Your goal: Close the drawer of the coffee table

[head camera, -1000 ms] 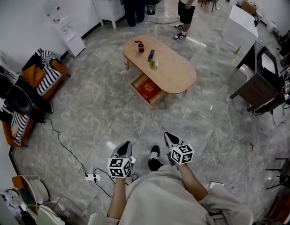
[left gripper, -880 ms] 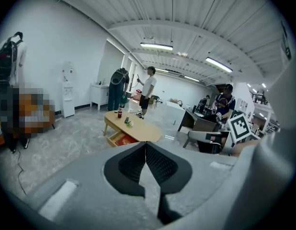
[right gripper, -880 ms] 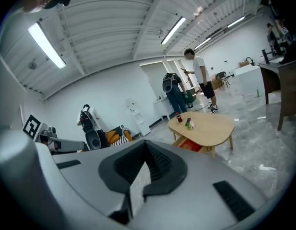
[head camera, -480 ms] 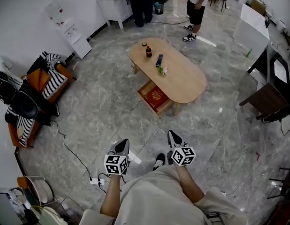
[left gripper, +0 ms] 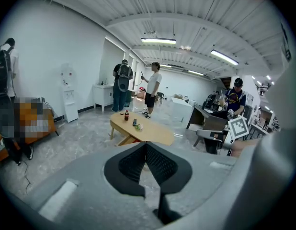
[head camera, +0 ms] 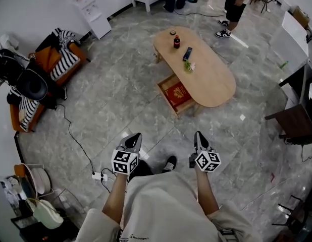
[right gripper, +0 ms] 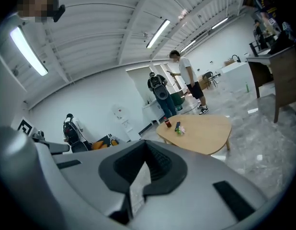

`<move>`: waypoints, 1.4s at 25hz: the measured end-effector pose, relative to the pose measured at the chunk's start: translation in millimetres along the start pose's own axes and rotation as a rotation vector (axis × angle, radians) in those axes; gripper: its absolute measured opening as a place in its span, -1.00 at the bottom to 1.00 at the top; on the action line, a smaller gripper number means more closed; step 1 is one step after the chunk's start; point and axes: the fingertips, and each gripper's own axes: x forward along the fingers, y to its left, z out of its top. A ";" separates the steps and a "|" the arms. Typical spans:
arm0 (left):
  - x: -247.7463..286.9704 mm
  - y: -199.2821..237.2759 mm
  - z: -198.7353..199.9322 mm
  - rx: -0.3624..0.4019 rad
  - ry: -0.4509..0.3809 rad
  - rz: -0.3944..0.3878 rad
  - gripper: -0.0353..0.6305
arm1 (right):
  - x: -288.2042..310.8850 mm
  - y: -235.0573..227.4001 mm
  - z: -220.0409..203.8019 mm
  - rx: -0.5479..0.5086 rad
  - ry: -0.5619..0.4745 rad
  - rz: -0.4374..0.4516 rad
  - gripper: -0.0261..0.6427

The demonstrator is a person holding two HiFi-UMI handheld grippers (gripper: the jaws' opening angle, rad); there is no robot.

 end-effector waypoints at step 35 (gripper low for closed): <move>278.1 212.6 84.2 0.115 0.124 -0.500 -0.87 | 162.0 25.2 18.2 0.137 -0.293 -0.502 -0.88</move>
